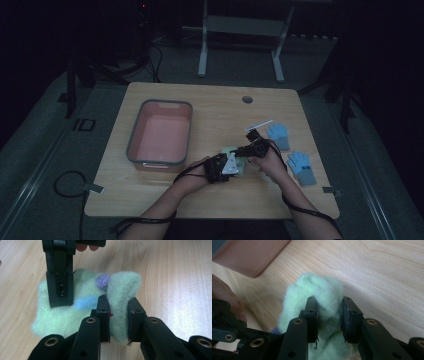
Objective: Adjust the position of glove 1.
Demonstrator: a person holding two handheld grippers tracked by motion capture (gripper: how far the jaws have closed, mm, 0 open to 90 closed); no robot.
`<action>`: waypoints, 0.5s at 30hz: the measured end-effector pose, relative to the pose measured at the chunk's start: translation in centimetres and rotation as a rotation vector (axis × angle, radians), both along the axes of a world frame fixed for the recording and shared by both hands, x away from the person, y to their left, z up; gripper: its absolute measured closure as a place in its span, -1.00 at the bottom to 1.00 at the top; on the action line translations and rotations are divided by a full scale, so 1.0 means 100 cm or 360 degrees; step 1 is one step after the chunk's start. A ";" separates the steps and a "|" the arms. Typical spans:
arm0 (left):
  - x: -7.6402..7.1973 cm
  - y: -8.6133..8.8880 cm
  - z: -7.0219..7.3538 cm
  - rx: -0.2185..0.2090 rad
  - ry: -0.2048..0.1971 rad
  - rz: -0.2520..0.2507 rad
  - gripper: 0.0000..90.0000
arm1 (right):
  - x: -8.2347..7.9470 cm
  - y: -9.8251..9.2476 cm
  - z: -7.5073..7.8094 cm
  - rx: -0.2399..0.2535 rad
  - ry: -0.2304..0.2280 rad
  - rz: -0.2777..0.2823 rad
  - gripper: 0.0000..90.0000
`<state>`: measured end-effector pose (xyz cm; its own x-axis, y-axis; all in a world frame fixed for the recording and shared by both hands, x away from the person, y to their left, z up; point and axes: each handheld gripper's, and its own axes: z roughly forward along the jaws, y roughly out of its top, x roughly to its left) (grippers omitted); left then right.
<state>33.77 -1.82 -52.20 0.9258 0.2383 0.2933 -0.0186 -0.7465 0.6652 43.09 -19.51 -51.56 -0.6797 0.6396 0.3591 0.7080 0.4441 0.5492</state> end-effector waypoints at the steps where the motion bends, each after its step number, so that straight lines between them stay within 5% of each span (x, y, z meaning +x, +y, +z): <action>1: 0.000 0.001 0.007 -0.0002 -0.0008 0.0000 0.69 | 0.000 0.000 0.005 0.0014 -0.0008 0.0002 0.55; 15: 0.000 0.019 0.051 0.0038 -0.0063 0.0001 0.69 | -0.002 0.017 0.048 0.0059 -0.0111 0.0039 0.56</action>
<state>33.78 0.03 -47.07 0.9134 0.2312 0.3351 -0.0442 -0.7621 0.6460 42.88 -17.83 -46.74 -0.7192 0.6096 0.3333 0.6565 0.4392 0.6133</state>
